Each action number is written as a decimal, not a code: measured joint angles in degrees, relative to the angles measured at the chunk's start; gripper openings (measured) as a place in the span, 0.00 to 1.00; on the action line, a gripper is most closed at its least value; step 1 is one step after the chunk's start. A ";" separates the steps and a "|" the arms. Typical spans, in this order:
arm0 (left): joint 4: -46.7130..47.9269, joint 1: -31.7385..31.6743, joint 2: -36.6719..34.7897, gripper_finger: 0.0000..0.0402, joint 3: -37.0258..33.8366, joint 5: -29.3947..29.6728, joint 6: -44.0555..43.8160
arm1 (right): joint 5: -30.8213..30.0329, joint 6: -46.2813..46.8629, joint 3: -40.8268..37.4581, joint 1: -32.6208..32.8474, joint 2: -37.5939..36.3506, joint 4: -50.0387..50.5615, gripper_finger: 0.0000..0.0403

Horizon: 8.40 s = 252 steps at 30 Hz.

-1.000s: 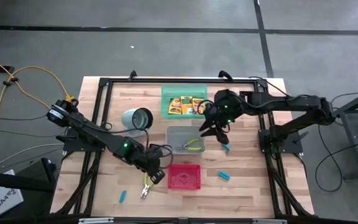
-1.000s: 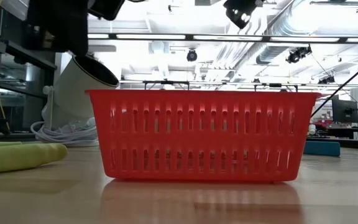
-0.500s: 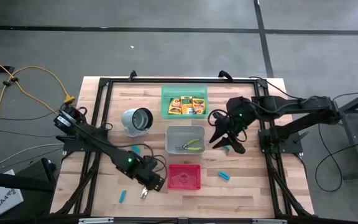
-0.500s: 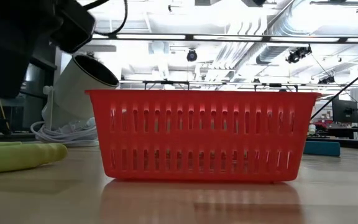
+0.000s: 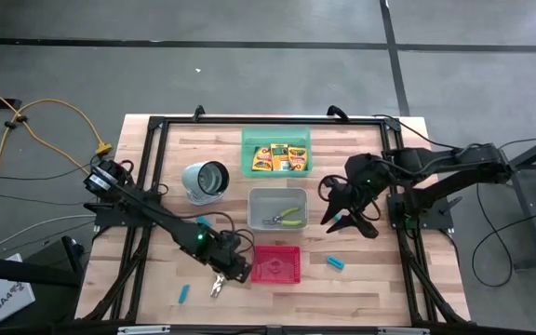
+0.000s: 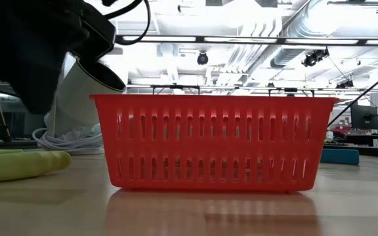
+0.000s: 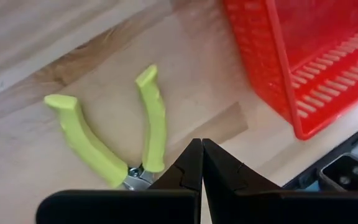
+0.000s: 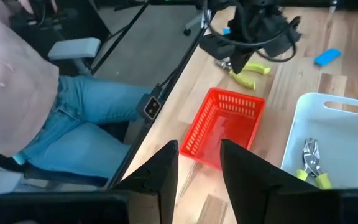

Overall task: Pick & Place School Supplies
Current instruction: Put the green hole puncher into the gray bin, then put the blue eraser into the red bin

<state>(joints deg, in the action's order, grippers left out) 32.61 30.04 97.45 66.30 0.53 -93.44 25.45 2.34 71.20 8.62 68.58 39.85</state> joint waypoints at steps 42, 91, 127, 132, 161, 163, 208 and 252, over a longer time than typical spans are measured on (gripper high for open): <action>1.14 2.21 7.90 0.27 0.00 4.81 0.81 | -4.52 -0.45 0.00 10.21 0.04 3.81 0.28; -2.00 2.47 2.67 0.09 -0.20 7.26 8.13 | -6.03 0.97 0.00 10.15 0.07 5.35 0.28; -2.72 -21.63 -10.71 0.09 3.85 8.46 64.97 | -6.03 10.11 0.00 10.15 0.09 8.10 0.28; -8.91 -24.93 -10.71 0.09 3.85 6.26 73.19 | -6.03 10.11 0.00 10.15 0.09 8.09 0.28; -19.83 -27.69 2.84 0.09 3.85 -1.46 86.23 | -7.15 9.91 0.02 10.15 0.09 8.33 0.28; -20.29 -27.69 3.30 0.09 3.85 -2.05 86.23 | -7.35 9.91 0.02 10.15 0.09 8.34 0.28; -23.66 -28.47 8.85 0.30 3.85 -10.06 85.01 | -7.93 11.59 0.02 13.93 0.09 8.31 0.28; -13.66 -15.21 -9.50 0.28 3.90 12.74 87.30 | -39.04 29.87 -15.47 14.15 2.04 13.40 0.28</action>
<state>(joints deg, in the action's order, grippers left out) 18.94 14.83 87.95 70.21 13.27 -6.14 -13.59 32.21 55.73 22.77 70.61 53.24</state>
